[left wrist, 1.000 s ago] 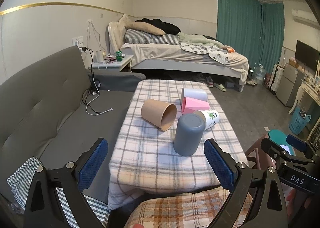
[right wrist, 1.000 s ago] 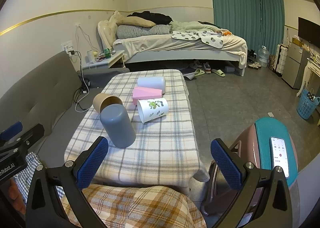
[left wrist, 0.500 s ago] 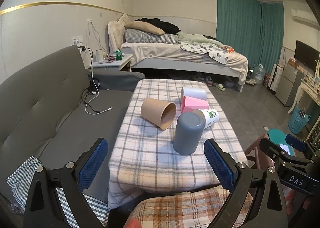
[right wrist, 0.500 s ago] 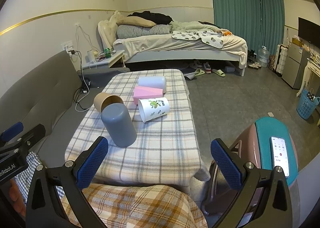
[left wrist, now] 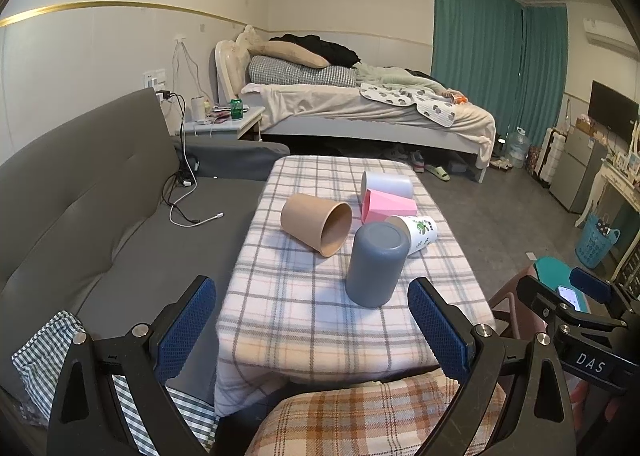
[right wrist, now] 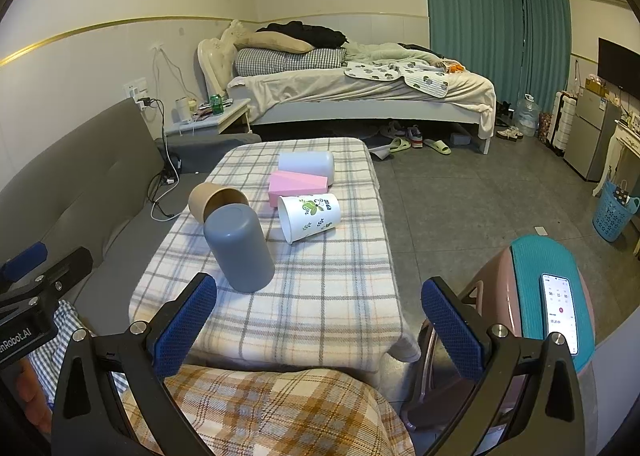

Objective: Flip cup upside down

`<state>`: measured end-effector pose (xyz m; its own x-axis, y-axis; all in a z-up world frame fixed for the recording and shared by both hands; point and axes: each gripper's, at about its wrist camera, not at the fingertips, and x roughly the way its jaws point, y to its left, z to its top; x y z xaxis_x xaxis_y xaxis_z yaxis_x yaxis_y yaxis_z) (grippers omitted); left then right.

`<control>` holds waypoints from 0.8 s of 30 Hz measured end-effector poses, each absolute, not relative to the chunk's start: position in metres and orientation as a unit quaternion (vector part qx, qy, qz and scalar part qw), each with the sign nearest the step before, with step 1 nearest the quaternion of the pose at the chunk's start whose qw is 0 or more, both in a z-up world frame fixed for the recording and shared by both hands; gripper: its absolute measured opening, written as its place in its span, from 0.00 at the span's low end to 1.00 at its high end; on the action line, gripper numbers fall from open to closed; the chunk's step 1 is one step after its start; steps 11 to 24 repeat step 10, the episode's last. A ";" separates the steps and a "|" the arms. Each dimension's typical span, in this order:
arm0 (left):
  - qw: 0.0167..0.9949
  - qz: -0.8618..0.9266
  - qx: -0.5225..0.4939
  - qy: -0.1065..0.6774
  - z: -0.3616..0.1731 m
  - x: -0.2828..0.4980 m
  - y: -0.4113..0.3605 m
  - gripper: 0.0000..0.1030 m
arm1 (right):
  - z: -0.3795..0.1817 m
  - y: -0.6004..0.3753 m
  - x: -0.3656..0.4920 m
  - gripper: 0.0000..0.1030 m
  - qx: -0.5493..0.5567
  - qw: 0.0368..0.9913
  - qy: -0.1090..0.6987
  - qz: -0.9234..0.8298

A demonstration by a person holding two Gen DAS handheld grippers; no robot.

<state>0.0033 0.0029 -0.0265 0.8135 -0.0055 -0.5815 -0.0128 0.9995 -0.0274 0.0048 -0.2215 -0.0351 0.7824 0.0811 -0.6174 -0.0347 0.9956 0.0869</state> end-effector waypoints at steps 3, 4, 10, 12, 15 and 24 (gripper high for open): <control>0.952 0.002 -0.016 0.305 -0.027 0.003 0.003 0.97 | -0.035 -0.221 0.005 1.00 0.036 0.943 0.328 0.031; 0.952 0.001 -0.016 0.305 -0.026 0.003 0.003 0.97 | -0.035 -0.221 0.004 1.00 0.036 0.943 0.329 0.031; 0.953 -0.001 -0.009 0.304 -0.029 0.005 0.001 0.97 | -0.035 -0.221 0.005 1.00 0.035 0.943 0.329 0.031; 0.953 -0.001 -0.009 0.304 -0.029 0.005 0.001 0.97 | -0.035 -0.221 0.005 1.00 0.035 0.943 0.329 0.031; 0.953 -0.001 -0.009 0.304 -0.029 0.005 0.001 0.97 | -0.035 -0.221 0.005 1.00 0.035 0.943 0.329 0.031; 0.953 -0.001 -0.009 0.304 -0.029 0.005 0.001 0.97 | -0.035 -0.221 0.005 1.00 0.035 0.943 0.329 0.031</control>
